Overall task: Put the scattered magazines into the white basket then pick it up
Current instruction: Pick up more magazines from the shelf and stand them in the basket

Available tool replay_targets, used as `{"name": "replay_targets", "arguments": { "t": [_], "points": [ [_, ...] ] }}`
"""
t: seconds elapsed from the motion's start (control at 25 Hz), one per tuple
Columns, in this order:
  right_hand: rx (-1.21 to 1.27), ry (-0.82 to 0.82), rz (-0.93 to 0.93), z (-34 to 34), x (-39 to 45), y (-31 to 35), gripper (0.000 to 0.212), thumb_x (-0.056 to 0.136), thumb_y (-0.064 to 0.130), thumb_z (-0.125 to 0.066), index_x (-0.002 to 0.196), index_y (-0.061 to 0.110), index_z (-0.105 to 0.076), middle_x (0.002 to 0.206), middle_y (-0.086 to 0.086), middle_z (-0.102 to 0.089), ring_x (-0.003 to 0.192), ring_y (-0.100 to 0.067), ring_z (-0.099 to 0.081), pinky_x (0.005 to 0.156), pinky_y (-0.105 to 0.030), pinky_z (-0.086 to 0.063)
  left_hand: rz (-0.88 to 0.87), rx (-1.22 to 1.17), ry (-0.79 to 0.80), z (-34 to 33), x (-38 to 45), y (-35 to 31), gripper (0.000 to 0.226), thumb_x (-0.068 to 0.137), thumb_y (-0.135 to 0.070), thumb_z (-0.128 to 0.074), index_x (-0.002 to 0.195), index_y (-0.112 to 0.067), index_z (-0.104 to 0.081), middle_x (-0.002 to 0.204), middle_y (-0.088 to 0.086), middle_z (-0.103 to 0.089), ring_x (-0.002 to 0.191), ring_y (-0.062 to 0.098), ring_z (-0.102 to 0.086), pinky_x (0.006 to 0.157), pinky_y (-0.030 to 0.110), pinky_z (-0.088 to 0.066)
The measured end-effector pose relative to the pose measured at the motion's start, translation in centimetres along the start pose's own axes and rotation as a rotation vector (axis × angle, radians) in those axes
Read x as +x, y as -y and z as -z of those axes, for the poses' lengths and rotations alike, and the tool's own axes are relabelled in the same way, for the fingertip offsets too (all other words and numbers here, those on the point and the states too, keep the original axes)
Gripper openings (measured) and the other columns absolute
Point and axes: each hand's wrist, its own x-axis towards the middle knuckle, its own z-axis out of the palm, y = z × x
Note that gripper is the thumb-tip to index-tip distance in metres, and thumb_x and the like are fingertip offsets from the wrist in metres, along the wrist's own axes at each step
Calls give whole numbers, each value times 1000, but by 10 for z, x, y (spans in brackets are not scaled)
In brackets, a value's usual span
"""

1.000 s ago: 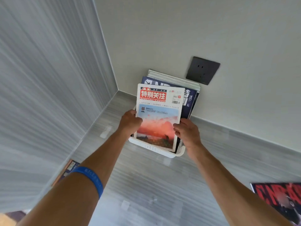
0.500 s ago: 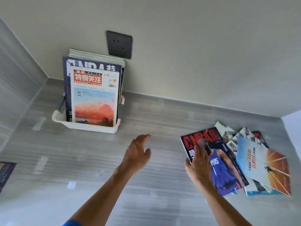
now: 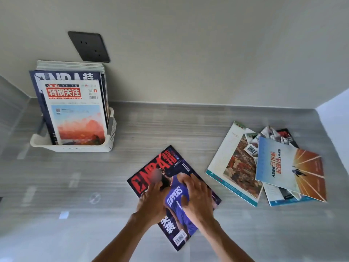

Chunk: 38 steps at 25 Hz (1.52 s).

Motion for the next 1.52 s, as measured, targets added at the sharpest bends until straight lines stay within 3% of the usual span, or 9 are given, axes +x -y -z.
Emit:
{"name": "replay_targets", "arguments": {
  "t": [0.16,0.36,0.48,0.64,0.8,0.88,1.04,1.4,1.52],
  "points": [
    [-85,21,-229,16,13,-31,59,83,46,-63,133,22,-43,138,-3,-48,122,-27,-48,94,-41,-45,-1,-13,-7,-5,-5,10,59,89,-21,-55,143,-34,-37,146,-6,-33,137,20,-31,99,41,-50],
    [508,-7,-220,36,7,-8,38,75,56,-69,71,20,-58,59,8,-61,60,-12,-58,56,-31,-45,127,-392,-3,12,-2,2,43,81,-62,-57,112,-35,-68,125,-8,-61,116,14,-54,98,32,-47],
    [835,251,116,43,-6,33,14,79,44,-66,80,33,-73,88,13,-73,85,0,-67,78,-23,-51,204,-1053,30,38,-5,4,37,78,-59,-66,88,-24,-70,85,3,-70,81,20,-66,77,35,-54],
    [969,422,170,41,3,62,25,84,25,-64,104,35,-75,111,10,-74,107,-9,-66,87,-14,-49,307,-1204,-338,52,-25,31,11,90,-10,-64,84,-15,-71,81,12,-72,72,23,-63,68,37,-49],
    [1103,348,-81,49,28,58,72,72,36,-82,136,32,-48,131,15,-58,122,-12,-53,106,-41,-38,-176,-1514,-231,77,-59,82,25,85,-24,-72,106,-11,-73,110,20,-72,102,37,-68,87,47,-55],
    [1222,452,-27,56,41,64,78,63,43,-85,131,19,-54,126,1,-68,118,-18,-61,105,-46,-39,-251,-1505,-262,92,-70,106,35,85,-20,-73,114,-2,-67,116,25,-68,107,41,-65,92,48,-54],
    [1189,256,136,68,52,106,22,83,10,-73,100,23,-76,105,0,-78,95,-14,-73,78,-23,-54,-66,-1438,-673,102,-71,138,22,82,3,-68,101,-8,-73,96,15,-77,85,28,-73,76,36,-57],
    [907,118,203,27,58,143,28,96,-3,-55,94,21,-67,78,23,-74,76,12,-65,69,-5,-45,26,-1040,-837,84,-71,177,29,88,-4,-53,104,-25,-65,97,-20,-75,90,-2,-68,76,15,-51],
    [789,121,214,36,67,154,19,95,1,-59,99,18,-68,98,-3,-77,97,-26,-72,82,-31,-54,29,-1069,-983,106,-71,181,19,85,-7,-56,92,-19,-68,80,-5,-73,71,6,-65,64,27,-50]
  ]
}}
